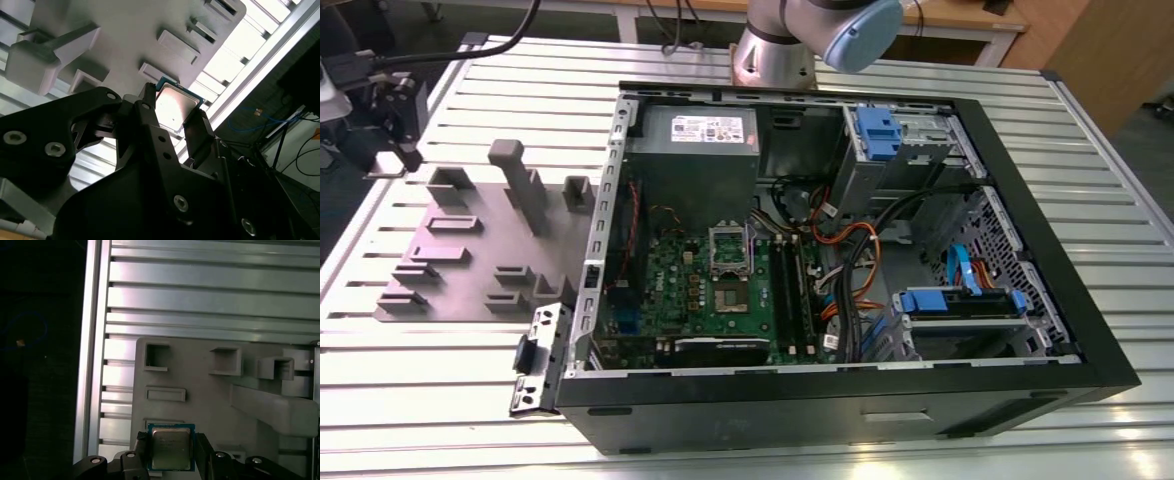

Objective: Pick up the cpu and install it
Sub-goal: 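Pick up the cpu and move it towards the insertion slot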

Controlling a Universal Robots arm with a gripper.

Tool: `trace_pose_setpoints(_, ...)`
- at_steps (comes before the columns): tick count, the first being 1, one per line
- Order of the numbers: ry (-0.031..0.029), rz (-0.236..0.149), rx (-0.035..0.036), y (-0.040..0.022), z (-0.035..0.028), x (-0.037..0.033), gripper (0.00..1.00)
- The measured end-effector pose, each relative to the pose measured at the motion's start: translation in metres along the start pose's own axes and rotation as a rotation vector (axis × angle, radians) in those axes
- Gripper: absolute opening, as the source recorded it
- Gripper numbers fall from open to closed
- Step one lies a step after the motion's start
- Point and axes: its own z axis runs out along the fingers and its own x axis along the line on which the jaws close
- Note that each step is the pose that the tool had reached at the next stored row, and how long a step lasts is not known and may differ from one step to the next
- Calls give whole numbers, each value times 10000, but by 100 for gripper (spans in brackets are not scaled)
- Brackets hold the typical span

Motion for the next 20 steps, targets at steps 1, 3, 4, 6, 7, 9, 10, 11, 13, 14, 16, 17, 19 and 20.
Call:
trace_pose_setpoints(1,1,2,1,0,-11,0,47)
trace_pose_setpoints(3,0,3,0,1,-31,0,47)
trace_pose_setpoints(4,0,3,0,1,-40,0,47)
trace_pose_setpoints(6,0,4,0,2,-57,1,47)
trace_pose_setpoints(7,-1,4,-1,2,-60,1,47)
trace_pose_setpoints(9,-3,4,-1,2,-60,1,47)
trace_pose_setpoints(10,0,4,0,2,-62,1,47)
trace_pose_setpoints(11,0,4,0,2,-63,1,47)
trace_pose_setpoints(13,0,4,0,2,-64,1,47)
trace_pose_setpoints(14,0,4,0,2,-64,1,47)
trace_pose_setpoints(16,0,3,0,2,-64,1,47)
trace_pose_setpoints(17,0,4,0,2,-64,0,47)
trace_pose_setpoints(19,0,4,0,2,-65,1,47)
trace_pose_setpoints(20,0,4,0,2,-65,0,47)
